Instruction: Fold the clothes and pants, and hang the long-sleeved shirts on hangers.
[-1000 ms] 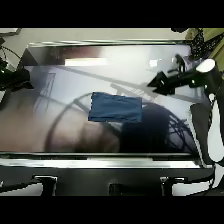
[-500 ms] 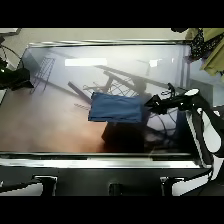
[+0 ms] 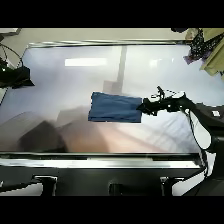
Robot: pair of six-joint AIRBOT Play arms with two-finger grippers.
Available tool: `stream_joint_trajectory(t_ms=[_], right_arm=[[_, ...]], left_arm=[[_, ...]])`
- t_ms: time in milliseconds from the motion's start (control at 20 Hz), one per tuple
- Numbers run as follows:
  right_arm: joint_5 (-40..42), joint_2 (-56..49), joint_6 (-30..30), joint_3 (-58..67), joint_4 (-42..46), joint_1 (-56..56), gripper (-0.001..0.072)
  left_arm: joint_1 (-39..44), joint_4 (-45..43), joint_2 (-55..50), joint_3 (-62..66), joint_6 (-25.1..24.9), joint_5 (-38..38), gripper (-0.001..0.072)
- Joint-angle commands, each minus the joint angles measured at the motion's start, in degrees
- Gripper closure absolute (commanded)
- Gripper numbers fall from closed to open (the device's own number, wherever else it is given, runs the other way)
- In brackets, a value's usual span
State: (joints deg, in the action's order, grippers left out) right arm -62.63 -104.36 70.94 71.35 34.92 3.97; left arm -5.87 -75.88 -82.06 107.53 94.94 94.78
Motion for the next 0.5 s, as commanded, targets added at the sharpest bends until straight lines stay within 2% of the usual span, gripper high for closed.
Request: stream_joint_trajectory(t_ms=[0, 150, 450], right_arm=[[1.07, 0.04, -0.42, 0.2, -4.39, -1.36, 0.0677], [0.63, 2.99, 1.36, 3.06, -5.62, -0.31, 0.0679], [-4.83, 5.92, 14.49, 17.09, -1.84, 6.99, 0.0679]], left_arm=[[-0.11, -0.04, 0.0, -0.02, -0.04, -0.15, 0.0691], [-0.11, -0.02, 0.0, -0.02, -0.68, -0.11, 0.0691], [-0.11, -0.02, 0.0, -0.02, -0.68, 0.13, 0.0691]])
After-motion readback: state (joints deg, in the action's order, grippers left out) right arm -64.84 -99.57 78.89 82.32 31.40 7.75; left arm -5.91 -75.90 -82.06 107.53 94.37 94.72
